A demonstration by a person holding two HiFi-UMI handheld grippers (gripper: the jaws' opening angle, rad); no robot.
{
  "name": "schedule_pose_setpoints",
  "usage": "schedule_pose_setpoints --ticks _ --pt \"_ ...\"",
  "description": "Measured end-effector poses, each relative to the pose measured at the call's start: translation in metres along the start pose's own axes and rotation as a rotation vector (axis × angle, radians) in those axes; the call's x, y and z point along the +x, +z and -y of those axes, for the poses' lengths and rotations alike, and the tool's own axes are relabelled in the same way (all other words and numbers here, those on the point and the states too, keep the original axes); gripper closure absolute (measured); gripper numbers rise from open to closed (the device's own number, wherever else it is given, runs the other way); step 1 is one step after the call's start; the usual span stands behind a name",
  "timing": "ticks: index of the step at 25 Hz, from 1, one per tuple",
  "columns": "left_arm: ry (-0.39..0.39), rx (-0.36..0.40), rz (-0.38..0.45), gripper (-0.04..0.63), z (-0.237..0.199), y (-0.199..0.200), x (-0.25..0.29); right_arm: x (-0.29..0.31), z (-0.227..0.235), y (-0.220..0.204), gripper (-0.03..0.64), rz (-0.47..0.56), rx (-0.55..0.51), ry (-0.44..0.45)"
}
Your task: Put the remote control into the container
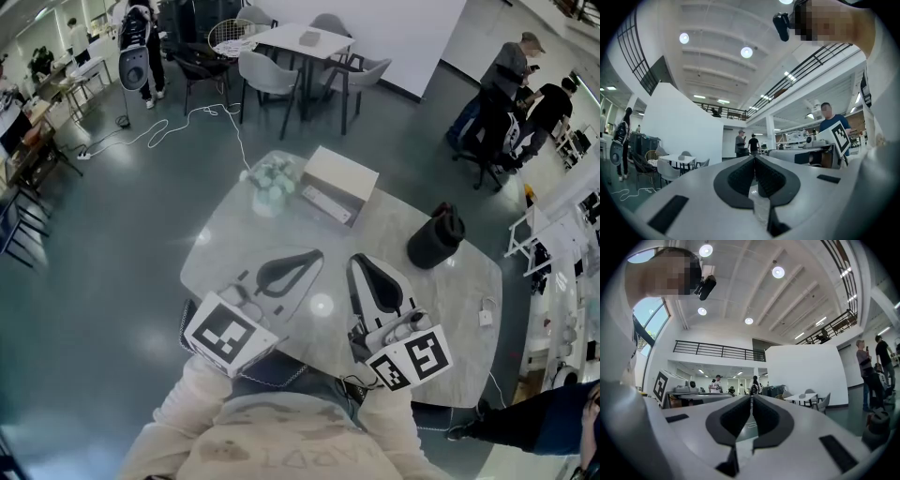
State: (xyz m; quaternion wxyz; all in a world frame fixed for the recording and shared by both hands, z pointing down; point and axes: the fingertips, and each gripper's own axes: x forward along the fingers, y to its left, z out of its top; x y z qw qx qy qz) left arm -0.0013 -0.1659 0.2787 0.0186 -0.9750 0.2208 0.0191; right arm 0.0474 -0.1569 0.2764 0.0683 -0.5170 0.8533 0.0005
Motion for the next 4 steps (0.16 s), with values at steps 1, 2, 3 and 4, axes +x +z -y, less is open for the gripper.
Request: schedule_pose_setpoints --ticks 1,2,3,4 --pt "0.0 -0.003 0.003 0.581 0.0002 0.0005 -0.001 -0.0001 -0.0011 0.0002 0.589 0.002 0.003 0.001" --pt "-0.001 0.001 0.007 0.581 0.0 0.0003 -0.002 -0.0001 -0.0023 0.0001 0.589 0.003 0.005 0.002" --pt "-0.002 0.008 0.01 0.583 -0.0003 -0.0003 -0.0031 -0.0001 -0.0036 -0.0001 0.589 0.004 0.006 0.002" --pt "-0.003 0.016 0.013 0.581 -0.0007 -0.0011 -0.0043 -0.0002 -0.0049 -0.0005 0.589 0.004 0.008 0.003"
